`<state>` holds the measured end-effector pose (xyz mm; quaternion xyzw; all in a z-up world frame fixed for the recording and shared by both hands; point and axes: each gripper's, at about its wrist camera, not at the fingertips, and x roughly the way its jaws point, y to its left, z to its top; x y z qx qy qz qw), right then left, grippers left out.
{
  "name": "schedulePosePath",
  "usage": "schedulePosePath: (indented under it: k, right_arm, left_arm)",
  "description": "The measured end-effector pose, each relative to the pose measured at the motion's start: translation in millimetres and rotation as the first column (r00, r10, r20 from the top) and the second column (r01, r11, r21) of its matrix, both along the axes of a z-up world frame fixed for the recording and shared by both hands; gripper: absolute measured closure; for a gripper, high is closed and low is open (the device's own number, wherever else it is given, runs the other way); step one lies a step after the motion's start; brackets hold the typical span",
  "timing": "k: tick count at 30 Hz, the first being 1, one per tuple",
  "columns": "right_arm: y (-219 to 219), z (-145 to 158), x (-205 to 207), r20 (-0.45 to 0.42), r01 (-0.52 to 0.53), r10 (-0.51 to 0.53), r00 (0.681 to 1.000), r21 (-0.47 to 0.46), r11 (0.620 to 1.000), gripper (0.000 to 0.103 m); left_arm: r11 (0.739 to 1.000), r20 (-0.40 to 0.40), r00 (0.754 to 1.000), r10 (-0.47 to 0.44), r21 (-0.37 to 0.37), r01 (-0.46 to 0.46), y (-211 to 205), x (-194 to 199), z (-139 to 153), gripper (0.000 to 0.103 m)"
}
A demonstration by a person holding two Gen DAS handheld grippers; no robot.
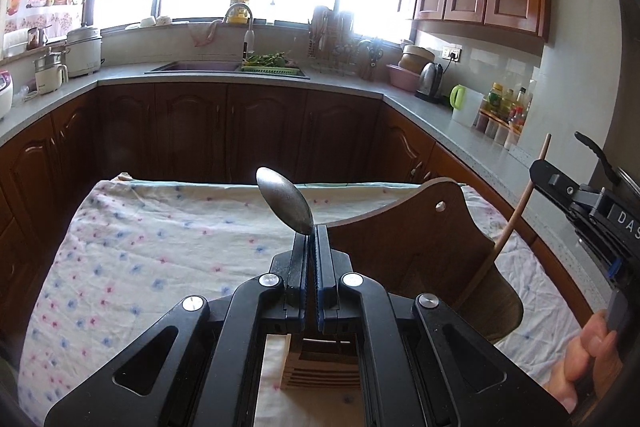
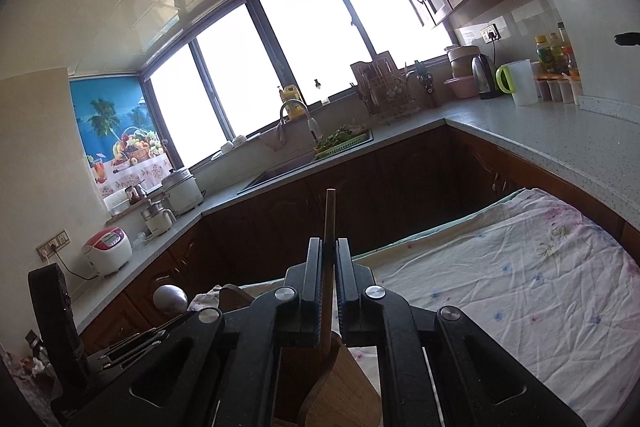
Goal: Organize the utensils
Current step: 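Carry spoon and chopstick into the wooden holder and open both tools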
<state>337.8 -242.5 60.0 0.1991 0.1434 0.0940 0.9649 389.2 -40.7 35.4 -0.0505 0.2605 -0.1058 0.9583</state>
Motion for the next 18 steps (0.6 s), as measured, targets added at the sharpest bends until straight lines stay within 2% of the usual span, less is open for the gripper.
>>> schedulePosePath:
  k: [11, 12, 14, 15, 16, 17, 18]
  right_arm:
    - [-0.4, -0.3, 6.3, -0.032, -0.008, 0.008, 0.999, -0.012, 1.000, 0.096]
    - [-0.3, -0.5, 6.4, -0.034, -0.013, 0.012, 0.999, -0.011, 1.000, 0.092]
    - [-0.8, 0.1, 6.5, -0.038, -0.018, 0.017, 0.999, -0.004, 1.000, 0.092]
    - [-0.6, -0.2, 5.8, -0.041, -0.017, 0.017, 0.999, -0.001, 1.000, 0.090]
    - [-1.6, 0.0, 5.2, -0.042, -0.018, 0.018, 0.999, 0.004, 1.000, 0.087]
    - [-2.7, 0.5, 4.1, -0.043, -0.017, 0.017, 0.999, 0.009, 1.000, 0.078]
    - [-3.9, 1.2, 2.4, -0.040, -0.020, 0.021, 0.999, 0.019, 1.000, 0.063]
  left_arm:
    - [1.000, -0.007, 1.000, 0.003, -0.010, -0.003, 2.3, 0.1, 2.5, 0.101]
    - [1.000, -0.005, 1.000, 0.003, -0.009, -0.003, 2.3, -0.7, 3.9, 0.100]
    - [1.000, -0.005, 1.000, -0.001, -0.008, 0.001, 2.0, -1.7, 6.5, 0.095]
    - [1.000, -0.002, 1.000, -0.002, -0.009, 0.002, 2.1, -3.1, 8.0, 0.085]
    - [1.000, 0.003, 1.000, 0.002, -0.008, -0.002, 2.6, -5.0, 9.7, 0.069]
    - [1.000, 0.010, 1.000, 0.010, -0.006, -0.010, 2.9, -7.5, 11.3, 0.064]
    - [1.000, 0.018, 1.000, 0.014, -0.008, -0.014, 3.5, -10.1, 12.8, 0.056]
